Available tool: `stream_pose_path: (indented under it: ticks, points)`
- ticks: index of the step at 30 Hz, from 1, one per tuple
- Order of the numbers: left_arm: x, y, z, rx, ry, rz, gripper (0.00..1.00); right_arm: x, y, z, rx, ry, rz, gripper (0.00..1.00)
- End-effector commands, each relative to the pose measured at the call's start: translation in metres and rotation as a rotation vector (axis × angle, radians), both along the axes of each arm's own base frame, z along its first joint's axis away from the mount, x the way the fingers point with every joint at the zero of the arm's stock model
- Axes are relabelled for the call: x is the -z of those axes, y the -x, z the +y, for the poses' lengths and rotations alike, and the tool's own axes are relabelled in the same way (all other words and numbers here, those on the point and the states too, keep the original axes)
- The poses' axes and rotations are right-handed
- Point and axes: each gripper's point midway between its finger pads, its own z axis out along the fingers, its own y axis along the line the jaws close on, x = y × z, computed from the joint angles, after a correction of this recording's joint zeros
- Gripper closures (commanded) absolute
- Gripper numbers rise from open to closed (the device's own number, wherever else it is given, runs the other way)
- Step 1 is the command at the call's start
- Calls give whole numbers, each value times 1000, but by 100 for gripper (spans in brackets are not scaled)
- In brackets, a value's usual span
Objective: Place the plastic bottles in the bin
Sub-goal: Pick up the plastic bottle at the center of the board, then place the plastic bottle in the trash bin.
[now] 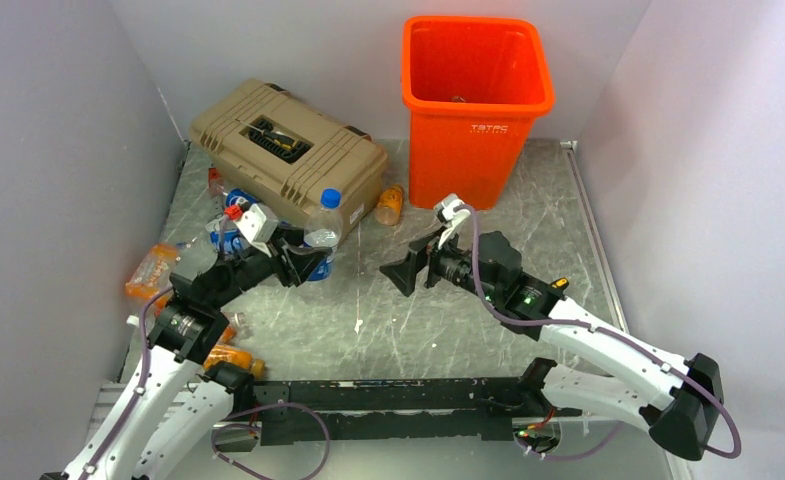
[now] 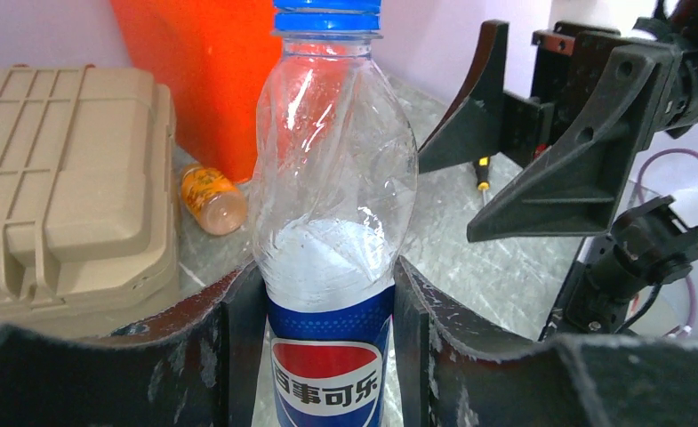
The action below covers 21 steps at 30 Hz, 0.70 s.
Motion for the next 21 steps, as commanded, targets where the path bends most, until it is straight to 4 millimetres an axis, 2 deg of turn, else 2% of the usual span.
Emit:
stream_pose_path:
  ticks: [1,5,8,12,16,21]
  points:
    - [-31,16,-9,105,84,-80,49,-31,24,14,-162,-73,-69,0]
    - [-38,25,-9,132,110,-105,49,-41,37,21,-253,-106,-114,0]
    - [-39,32,-12,173,122,-115,49,-61,42,26,-286,-180,-142,0]
    - [-36,48,-20,274,116,-116,50,-112,39,20,-237,-307,-211,0]
    - [-35,53,-21,284,107,-125,49,-165,31,12,-168,-421,-245,1]
    - [-35,55,-21,288,104,-129,50,-198,27,24,-192,-465,-226,1]
